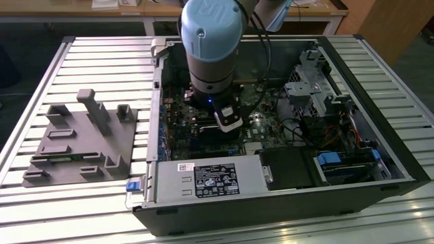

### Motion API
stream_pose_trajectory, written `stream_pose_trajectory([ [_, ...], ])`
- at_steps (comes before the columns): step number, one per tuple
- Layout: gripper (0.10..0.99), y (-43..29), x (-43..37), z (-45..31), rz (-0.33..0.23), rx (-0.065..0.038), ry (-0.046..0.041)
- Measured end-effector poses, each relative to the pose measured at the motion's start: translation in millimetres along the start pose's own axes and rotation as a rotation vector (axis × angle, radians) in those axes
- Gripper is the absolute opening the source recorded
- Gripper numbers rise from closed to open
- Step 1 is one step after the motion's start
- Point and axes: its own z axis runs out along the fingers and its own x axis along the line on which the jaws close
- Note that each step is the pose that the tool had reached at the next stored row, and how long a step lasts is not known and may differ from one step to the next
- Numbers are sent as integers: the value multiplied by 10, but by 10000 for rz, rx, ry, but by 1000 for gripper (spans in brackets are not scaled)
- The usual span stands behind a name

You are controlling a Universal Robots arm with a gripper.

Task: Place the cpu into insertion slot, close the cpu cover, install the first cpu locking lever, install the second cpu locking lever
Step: 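Install the second cpu locking lever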

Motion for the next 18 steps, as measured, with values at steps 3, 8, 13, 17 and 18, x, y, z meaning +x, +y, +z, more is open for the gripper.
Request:
stream_pose_trajectory([
  [3,106,-13,11,29,1,-50,10],
  [8,106,-23,23,54,18,-269,44],
  [13,106,-31,25,83,24,-384,62],
  [17,106,-29,34,109,25,-381,63],
  [18,106,-26,37,114,25,-382,63],
])
